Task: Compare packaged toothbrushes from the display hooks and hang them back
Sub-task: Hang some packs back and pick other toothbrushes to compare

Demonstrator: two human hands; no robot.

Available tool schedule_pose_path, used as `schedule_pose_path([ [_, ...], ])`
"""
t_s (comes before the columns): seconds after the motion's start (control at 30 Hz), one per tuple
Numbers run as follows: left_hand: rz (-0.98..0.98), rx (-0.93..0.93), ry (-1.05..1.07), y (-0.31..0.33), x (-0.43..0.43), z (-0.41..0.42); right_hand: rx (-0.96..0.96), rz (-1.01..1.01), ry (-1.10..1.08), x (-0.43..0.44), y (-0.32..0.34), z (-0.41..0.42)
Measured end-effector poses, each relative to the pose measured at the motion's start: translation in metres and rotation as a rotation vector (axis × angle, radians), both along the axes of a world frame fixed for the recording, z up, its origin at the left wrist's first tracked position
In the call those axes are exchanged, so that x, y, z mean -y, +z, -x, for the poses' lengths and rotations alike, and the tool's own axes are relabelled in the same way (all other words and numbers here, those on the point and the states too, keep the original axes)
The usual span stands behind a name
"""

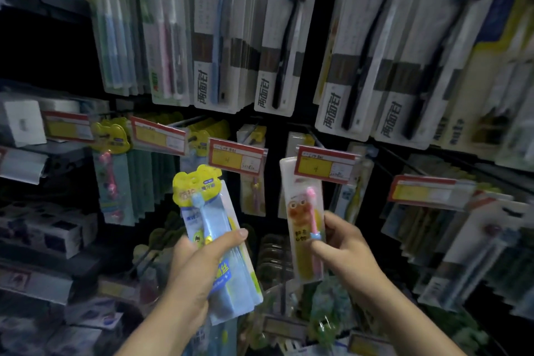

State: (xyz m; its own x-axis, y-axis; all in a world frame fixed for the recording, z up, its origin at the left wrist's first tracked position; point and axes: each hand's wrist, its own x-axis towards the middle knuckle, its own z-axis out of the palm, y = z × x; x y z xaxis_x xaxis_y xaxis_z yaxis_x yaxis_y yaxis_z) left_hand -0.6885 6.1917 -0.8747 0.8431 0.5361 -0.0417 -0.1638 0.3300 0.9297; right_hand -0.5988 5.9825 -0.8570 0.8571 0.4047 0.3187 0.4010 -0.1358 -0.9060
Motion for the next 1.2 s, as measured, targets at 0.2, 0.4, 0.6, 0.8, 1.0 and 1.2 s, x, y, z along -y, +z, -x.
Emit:
schedule_pose_path([
  [0.2, 0.010, -0.001, -0.024, 0.003, 0.007, 0.001, -0.010, -0.019, -0.133, -0.008, -0.001, 0.002],
  [0.4, 0.005, 0.006, -0.033, 0.004, 0.007, 0.003, -0.141, -0.110, -0.220, -0.030, -0.004, -0.002],
  [0.6, -0.031, -0.009, -0.012, 0.000, 0.000, 0.004, -0.105, -0.123, -0.438, -0.054, -0.008, -0.036],
  [0.8, -0.031, -0.010, -0.025, -0.002, -0.009, 0.012, -0.081, -0.088, -0.566, -0.071, -0.011, -0.067],
  [1.0, -0.004, 0.021, -0.021, -0.002, -0.019, 0.014, -0.106, 0.202, -0.688, -0.085, -0.008, -0.072],
  [1.2, 0.050, 0.029, 0.024, 0.002, -0.023, 0.013, -0.165, 0.443, -0.177, -0.100, 0.011, -0.026],
])
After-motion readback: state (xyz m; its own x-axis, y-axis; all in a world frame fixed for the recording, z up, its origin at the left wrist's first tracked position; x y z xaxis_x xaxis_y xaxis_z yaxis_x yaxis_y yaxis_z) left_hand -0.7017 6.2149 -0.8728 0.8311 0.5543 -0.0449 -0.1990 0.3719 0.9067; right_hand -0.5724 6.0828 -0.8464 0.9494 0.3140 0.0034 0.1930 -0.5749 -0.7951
